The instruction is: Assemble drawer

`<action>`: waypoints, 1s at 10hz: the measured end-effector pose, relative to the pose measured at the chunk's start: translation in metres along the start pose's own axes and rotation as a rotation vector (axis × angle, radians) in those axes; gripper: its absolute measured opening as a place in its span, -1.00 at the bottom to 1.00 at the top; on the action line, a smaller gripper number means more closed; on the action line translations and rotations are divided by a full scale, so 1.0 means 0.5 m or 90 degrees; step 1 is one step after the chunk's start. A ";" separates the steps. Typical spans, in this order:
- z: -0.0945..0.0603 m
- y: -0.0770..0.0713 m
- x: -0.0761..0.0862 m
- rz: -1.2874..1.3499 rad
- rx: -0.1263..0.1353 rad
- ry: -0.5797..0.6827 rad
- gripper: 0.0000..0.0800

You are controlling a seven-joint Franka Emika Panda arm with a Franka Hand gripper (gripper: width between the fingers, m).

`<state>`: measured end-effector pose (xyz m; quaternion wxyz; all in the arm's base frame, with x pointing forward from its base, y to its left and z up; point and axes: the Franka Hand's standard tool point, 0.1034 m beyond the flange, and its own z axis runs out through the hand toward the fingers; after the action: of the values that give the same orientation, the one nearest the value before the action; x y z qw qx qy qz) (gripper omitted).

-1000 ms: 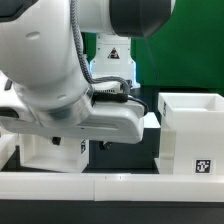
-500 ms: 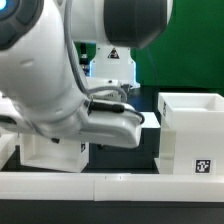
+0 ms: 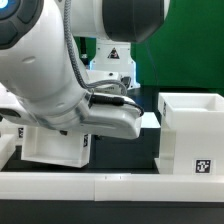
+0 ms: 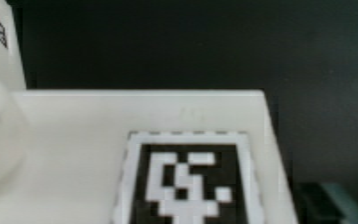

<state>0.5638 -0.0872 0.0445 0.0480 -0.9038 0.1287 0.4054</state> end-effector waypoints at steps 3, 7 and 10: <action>0.001 0.000 0.000 0.000 0.000 -0.001 -0.79; -0.005 -0.006 0.002 -0.020 -0.004 0.010 -0.91; -0.038 -0.036 -0.059 -0.088 0.016 0.078 -0.91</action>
Offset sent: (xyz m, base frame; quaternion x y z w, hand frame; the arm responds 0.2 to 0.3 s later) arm 0.0000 0.0000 0.0000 0.0000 0.0000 0.0000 1.0000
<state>0.5636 -0.0679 0.0791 0.0794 -0.9329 0.0738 0.3435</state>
